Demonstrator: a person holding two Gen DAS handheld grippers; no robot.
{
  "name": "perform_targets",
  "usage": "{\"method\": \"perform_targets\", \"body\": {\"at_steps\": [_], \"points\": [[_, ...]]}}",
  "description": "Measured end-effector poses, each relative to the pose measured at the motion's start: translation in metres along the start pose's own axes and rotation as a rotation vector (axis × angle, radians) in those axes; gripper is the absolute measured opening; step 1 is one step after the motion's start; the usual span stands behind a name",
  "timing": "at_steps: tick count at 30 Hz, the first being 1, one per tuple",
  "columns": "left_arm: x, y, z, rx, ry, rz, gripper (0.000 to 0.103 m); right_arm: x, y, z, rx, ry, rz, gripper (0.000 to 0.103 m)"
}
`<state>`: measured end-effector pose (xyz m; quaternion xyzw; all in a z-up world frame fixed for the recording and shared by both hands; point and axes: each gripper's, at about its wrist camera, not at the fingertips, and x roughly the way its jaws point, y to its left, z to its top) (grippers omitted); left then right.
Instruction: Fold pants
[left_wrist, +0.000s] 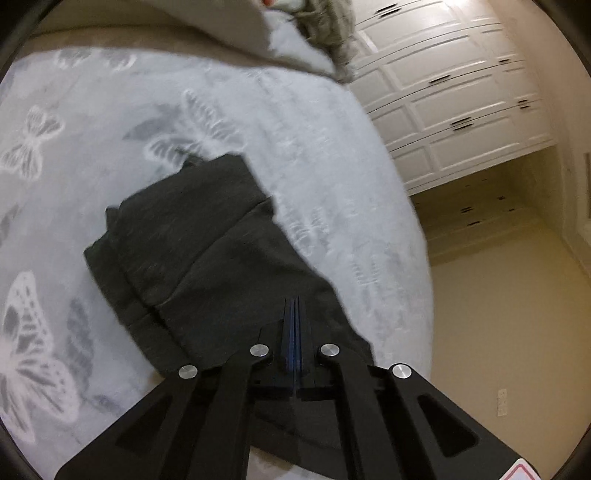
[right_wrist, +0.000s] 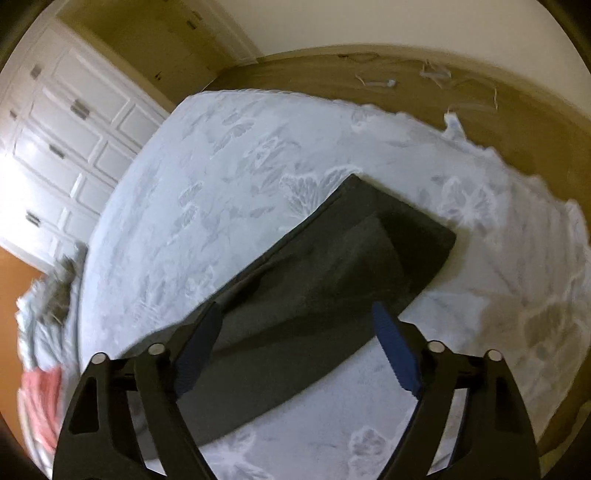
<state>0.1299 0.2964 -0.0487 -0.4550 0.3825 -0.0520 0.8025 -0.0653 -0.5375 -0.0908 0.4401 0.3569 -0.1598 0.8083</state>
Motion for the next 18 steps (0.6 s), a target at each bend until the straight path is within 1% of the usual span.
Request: {"method": "perform_targets", "body": {"at_steps": [2,3,4,5,6,7,9,12,14,15,16,17,18], "points": [[-0.012,-0.008,-0.001,0.030,-0.019,-0.045,0.000,-0.001,0.000,-0.003,0.051,0.001,0.078,0.073],[-0.017,-0.010,-0.001,0.043,-0.028,-0.055,0.000,-0.003,0.007,-0.006,0.039,-0.003,0.112,0.073],[-0.021,-0.012,-0.002,0.055,-0.036,-0.055,0.000,-0.005,0.018,-0.008,0.003,-0.004,0.134,0.073],[-0.023,-0.013,-0.001,0.064,-0.042,-0.046,0.000,-0.002,0.037,-0.011,-0.071,-0.001,0.135,0.073],[-0.026,-0.011,-0.001,0.062,-0.046,-0.036,0.000,0.002,0.052,-0.014,-0.131,0.009,0.125,0.073],[-0.025,-0.008,0.000,0.044,-0.044,-0.023,0.000,0.016,0.068,-0.018,-0.192,0.041,0.094,0.073],[-0.022,-0.001,0.001,0.009,-0.027,-0.005,0.000,0.041,0.081,-0.023,-0.222,0.096,0.045,0.073],[-0.014,0.005,-0.001,-0.009,0.016,0.020,0.000,0.071,0.080,-0.022,-0.182,0.157,0.006,0.073],[-0.011,0.005,-0.003,0.006,0.034,0.025,0.000,0.086,0.072,-0.016,-0.113,0.163,0.003,0.070],[-0.011,0.005,-0.004,0.012,0.034,0.032,0.000,0.085,0.071,-0.015,-0.095,0.149,0.007,0.058],[-0.011,0.004,-0.005,0.020,0.032,0.040,0.000,0.085,0.072,-0.012,-0.088,0.128,0.009,0.025],[-0.010,0.005,-0.005,0.037,0.032,0.056,0.000,0.084,0.075,-0.009,-0.107,0.111,0.017,0.001],[-0.010,0.005,-0.005,0.047,0.031,0.075,0.000,0.079,0.078,-0.006,-0.119,0.092,0.038,0.002]]}}
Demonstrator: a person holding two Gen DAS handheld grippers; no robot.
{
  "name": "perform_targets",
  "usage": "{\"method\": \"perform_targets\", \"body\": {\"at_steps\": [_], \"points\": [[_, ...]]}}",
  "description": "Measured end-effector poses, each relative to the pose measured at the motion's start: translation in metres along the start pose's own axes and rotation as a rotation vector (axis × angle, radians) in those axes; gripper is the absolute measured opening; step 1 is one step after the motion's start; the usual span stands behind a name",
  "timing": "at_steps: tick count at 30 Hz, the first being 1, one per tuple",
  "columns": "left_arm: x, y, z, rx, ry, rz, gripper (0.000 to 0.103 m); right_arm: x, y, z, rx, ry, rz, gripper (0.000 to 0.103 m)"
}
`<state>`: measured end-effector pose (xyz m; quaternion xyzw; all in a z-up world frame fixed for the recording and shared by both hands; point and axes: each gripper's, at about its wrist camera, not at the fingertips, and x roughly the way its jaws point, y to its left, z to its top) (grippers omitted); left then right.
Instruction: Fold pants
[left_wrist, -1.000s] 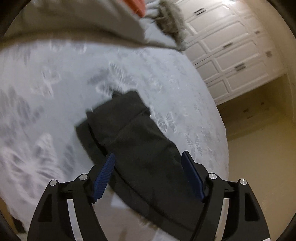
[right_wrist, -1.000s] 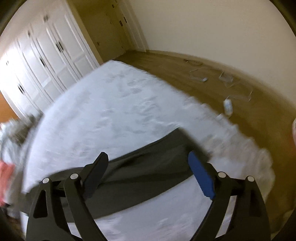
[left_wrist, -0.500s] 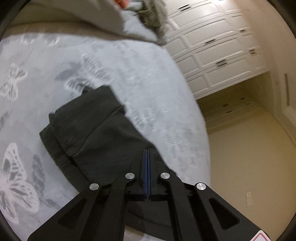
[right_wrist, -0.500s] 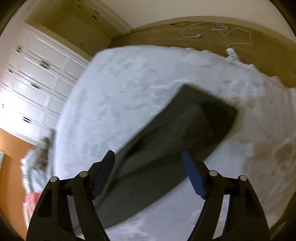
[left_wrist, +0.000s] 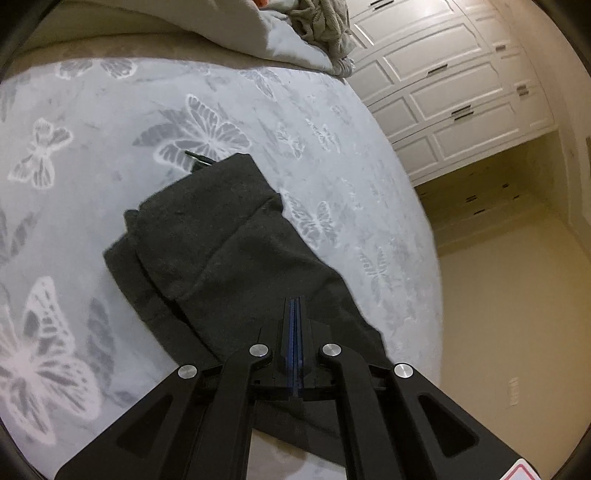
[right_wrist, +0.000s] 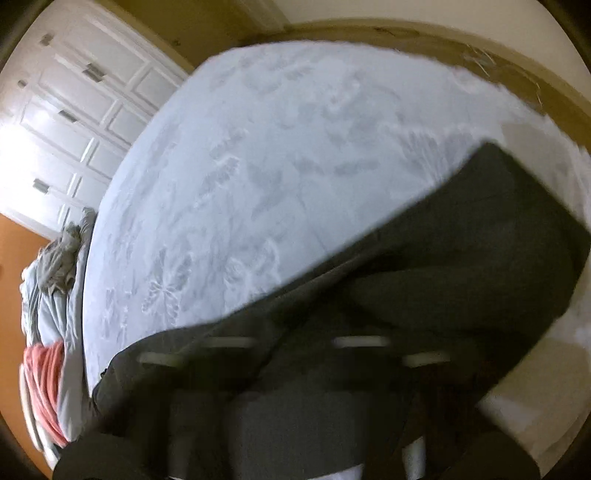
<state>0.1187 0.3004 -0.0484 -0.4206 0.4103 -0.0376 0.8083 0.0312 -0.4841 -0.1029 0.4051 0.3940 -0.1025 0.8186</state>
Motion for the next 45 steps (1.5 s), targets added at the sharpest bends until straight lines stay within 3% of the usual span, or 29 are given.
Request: {"method": "perform_targets", "body": {"at_steps": [4,5,6,7,9,11,12,14,16,17,24,26,27,28,30,32,33,34,35,36,37,38,41,45], "points": [[-0.002,0.004,-0.002,0.037,-0.007,0.090,0.000,-0.077,0.021,-0.008,-0.080,-0.153,0.196,0.001],[-0.003,0.005,-0.002,0.040,-0.006,0.099,0.000,-0.097,0.024,-0.020,-0.138,-0.179,0.190,0.001],[-0.003,0.006,-0.002,0.041,-0.003,0.106,0.000,-0.103,0.023,-0.029,-0.173,-0.178,0.135,0.002],[-0.003,0.007,-0.002,0.044,0.002,0.116,0.000,-0.100,0.017,-0.037,-0.195,-0.151,0.047,0.009],[0.000,0.006,-0.001,0.040,0.011,0.134,0.000,-0.063,-0.010,-0.043,-0.172,0.027,-0.214,0.017],[0.003,0.005,-0.001,0.033,0.020,0.133,0.000,-0.046,-0.031,-0.040,-0.140,0.102,-0.282,0.017],[0.004,0.004,-0.002,0.027,0.021,0.129,0.003,-0.049,-0.043,-0.036,-0.100,0.098,-0.234,0.017],[0.005,0.001,-0.003,0.008,0.019,0.116,0.007,-0.062,-0.059,-0.029,-0.008,0.056,-0.155,0.031],[0.004,-0.003,-0.005,0.003,0.008,0.097,0.008,-0.076,-0.073,-0.021,0.069,-0.007,-0.088,0.067],[0.005,-0.007,-0.007,0.012,0.005,0.094,0.010,-0.081,-0.079,-0.016,0.110,-0.047,-0.064,0.069],[0.015,-0.024,-0.019,0.072,0.005,0.143,0.018,-0.043,-0.082,0.001,0.206,0.026,0.005,0.070],[0.019,-0.024,-0.020,0.074,0.011,0.150,0.018,-0.043,-0.079,-0.001,0.194,-0.007,0.026,0.040],[0.020,-0.024,-0.020,0.076,0.012,0.156,0.018,-0.042,-0.075,-0.001,0.169,-0.008,0.018,0.010],[0.021,-0.024,-0.020,0.078,0.011,0.162,0.018,-0.042,-0.072,0.001,0.152,-0.013,0.027,0.010],[0.022,-0.023,-0.019,0.079,0.007,0.172,0.018,-0.080,-0.061,0.006,0.145,-0.153,0.172,0.010],[0.022,-0.020,-0.019,0.073,0.006,0.178,0.018,-0.117,-0.054,0.006,0.081,-0.280,0.234,0.010],[0.022,-0.019,-0.018,0.072,0.008,0.180,0.018,-0.124,-0.053,0.002,0.042,-0.302,0.134,0.016],[0.023,-0.018,-0.018,0.073,0.010,0.185,0.018,-0.119,-0.056,0.000,0.028,-0.289,0.014,0.042],[0.023,-0.018,-0.017,0.077,0.012,0.191,0.018,-0.102,-0.064,-0.004,0.013,-0.225,-0.230,0.054],[0.023,-0.018,-0.016,0.079,0.013,0.195,0.018,-0.090,-0.072,-0.005,0.012,-0.172,-0.364,0.056],[0.022,-0.018,-0.016,0.080,0.014,0.196,0.018,-0.083,-0.080,-0.006,0.011,-0.131,-0.424,0.056],[0.022,-0.018,-0.016,0.083,0.013,0.196,0.018,-0.084,-0.088,-0.007,0.026,-0.120,-0.383,0.056],[0.022,-0.020,-0.016,0.089,0.012,0.198,0.018,-0.105,-0.107,-0.007,0.141,-0.179,-0.228,0.072],[0.024,-0.018,-0.017,0.056,0.020,0.180,0.035,-0.089,-0.113,-0.004,0.178,-0.132,-0.167,0.073]]}}
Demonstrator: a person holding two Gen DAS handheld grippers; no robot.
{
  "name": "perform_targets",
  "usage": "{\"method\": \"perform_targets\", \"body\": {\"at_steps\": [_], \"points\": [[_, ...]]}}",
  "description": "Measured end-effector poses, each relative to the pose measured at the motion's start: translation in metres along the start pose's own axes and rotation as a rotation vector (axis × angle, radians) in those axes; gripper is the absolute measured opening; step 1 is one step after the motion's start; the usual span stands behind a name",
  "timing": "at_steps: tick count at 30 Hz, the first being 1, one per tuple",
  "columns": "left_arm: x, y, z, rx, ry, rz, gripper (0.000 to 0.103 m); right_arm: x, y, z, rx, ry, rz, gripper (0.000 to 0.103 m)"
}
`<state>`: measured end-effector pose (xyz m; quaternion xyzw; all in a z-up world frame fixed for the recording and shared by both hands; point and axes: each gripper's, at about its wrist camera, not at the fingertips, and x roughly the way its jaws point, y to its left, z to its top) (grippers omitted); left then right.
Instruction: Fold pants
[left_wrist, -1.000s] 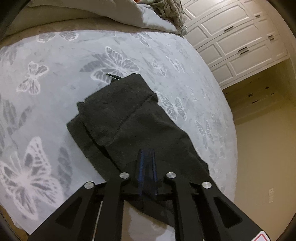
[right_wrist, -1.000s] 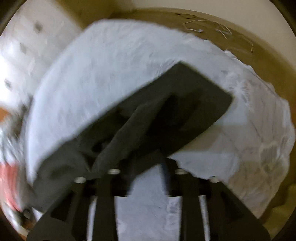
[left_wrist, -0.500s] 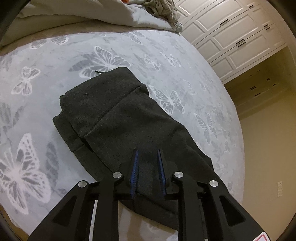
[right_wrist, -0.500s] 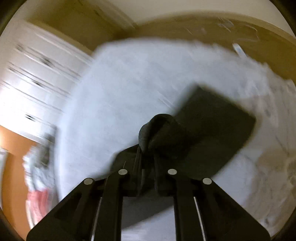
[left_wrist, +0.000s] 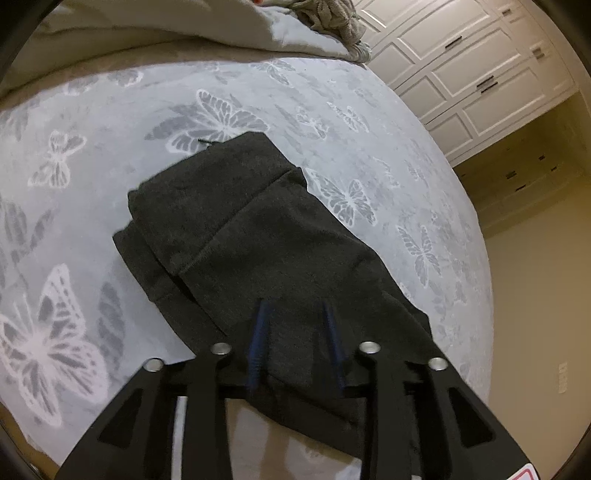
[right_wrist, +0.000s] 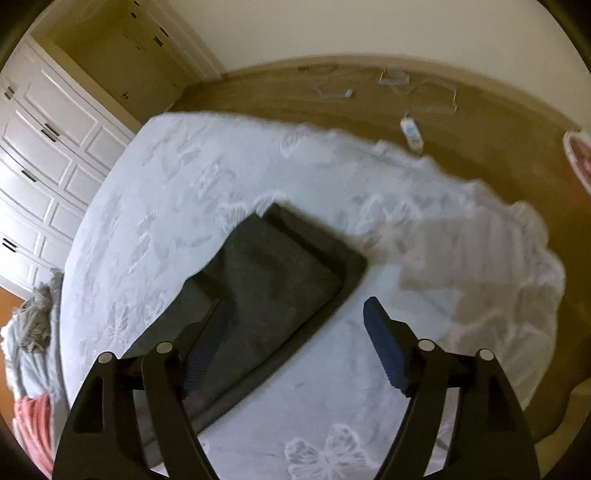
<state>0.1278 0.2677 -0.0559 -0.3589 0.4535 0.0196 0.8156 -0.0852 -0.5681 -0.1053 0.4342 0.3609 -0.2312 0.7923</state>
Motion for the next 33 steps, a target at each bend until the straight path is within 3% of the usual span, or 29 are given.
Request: {"method": "perform_targets", "body": {"at_steps": [4,8,14,16,17,18,20,23,25,27,33], "points": [[0.003,0.014,0.001,-0.112,0.022,-0.088,0.043,0.012,0.004,-0.004,-0.013,0.031,-0.003,0.061],[-0.003,0.037,0.003,-0.240,0.035,-0.191,0.043,-0.002,0.017,-0.008,-0.031,-0.033,-0.060,0.062],[0.004,0.038,0.002,-0.257,0.090,-0.231,0.043,-0.026,0.041,-0.021,-0.061,-0.084,-0.003,0.070],[0.012,0.034,0.001,-0.246,0.124,-0.233,0.043,-0.027,0.050,-0.026,-0.067,-0.079,0.016,0.070],[0.018,0.033,0.000,-0.244,0.148,-0.227,0.037,-0.026,0.055,-0.028,-0.073,-0.079,0.021,0.070],[0.023,0.034,0.000,-0.246,0.167,-0.221,0.018,-0.026,0.059,-0.030,-0.081,-0.079,0.024,0.071],[0.039,0.039,-0.001,-0.276,0.233,-0.201,0.004,-0.025,0.070,-0.036,-0.101,-0.074,0.033,0.074],[0.037,0.046,-0.009,-0.343,0.263,-0.227,0.004,-0.023,0.083,-0.043,-0.132,-0.069,0.043,0.074],[0.023,0.041,-0.011,-0.291,0.244,-0.223,0.004,-0.024,0.089,-0.048,-0.151,-0.073,0.035,0.074],[0.012,0.039,-0.015,-0.267,0.221,-0.205,0.013,-0.026,0.095,-0.050,-0.174,-0.083,0.028,0.074],[0.011,0.047,-0.023,-0.278,0.250,-0.170,0.016,-0.023,0.105,-0.056,-0.201,-0.086,0.016,0.074]]}}
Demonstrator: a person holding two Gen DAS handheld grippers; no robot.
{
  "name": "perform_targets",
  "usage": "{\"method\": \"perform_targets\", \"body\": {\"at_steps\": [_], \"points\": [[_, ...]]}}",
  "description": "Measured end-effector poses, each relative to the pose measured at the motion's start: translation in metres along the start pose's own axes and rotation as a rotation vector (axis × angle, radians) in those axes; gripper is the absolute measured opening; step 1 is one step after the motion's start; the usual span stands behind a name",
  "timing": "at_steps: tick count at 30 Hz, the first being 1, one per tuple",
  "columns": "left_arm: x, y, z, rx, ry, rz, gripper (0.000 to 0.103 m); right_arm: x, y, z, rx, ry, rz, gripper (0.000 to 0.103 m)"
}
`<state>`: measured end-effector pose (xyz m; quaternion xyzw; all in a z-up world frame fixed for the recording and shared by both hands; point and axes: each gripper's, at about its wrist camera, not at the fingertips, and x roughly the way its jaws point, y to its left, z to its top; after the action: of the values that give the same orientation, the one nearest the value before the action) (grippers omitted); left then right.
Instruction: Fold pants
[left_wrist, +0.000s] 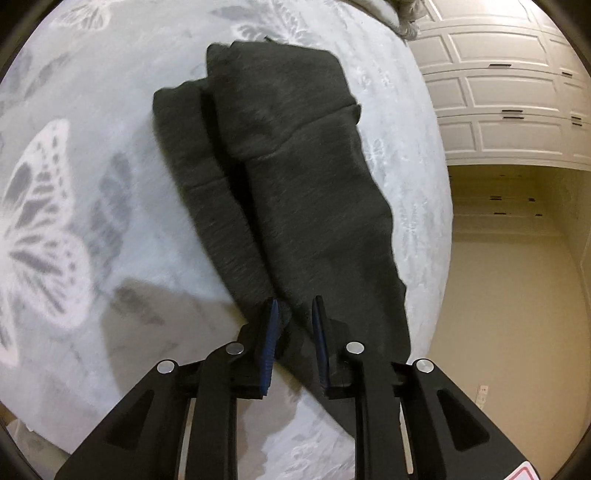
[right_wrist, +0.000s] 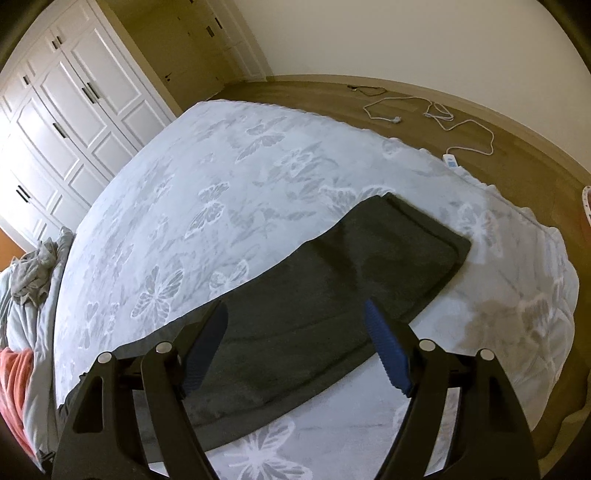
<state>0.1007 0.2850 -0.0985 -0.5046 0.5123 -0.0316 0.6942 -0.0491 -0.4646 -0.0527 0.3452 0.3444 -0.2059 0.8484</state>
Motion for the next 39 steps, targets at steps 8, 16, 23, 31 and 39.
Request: {"method": "perform_targets", "body": {"at_steps": [8,16,23,31,39], "points": [[0.023,-0.009,0.011,0.008,0.004,0.022,0.032,0.008,0.022,-0.007,-0.042,0.015,0.003,0.074],[-0.015,-0.025,-0.003,0.076,-0.047,-0.131,0.006,0.005,0.026,-0.006,-0.063,-0.008,-0.018,0.074],[0.000,0.021,0.004,-0.052,0.057,-0.048,0.006,0.009,-0.023,-0.001,-0.051,0.057,-0.127,0.080],[-0.009,-0.004,-0.003,0.039,0.001,-0.049,0.006,0.029,-0.022,-0.025,-0.048,0.307,0.135,0.068],[-0.012,-0.012,0.000,0.036,-0.007,-0.086,0.006,0.061,0.007,-0.033,-0.139,0.343,0.089,0.008]]}}
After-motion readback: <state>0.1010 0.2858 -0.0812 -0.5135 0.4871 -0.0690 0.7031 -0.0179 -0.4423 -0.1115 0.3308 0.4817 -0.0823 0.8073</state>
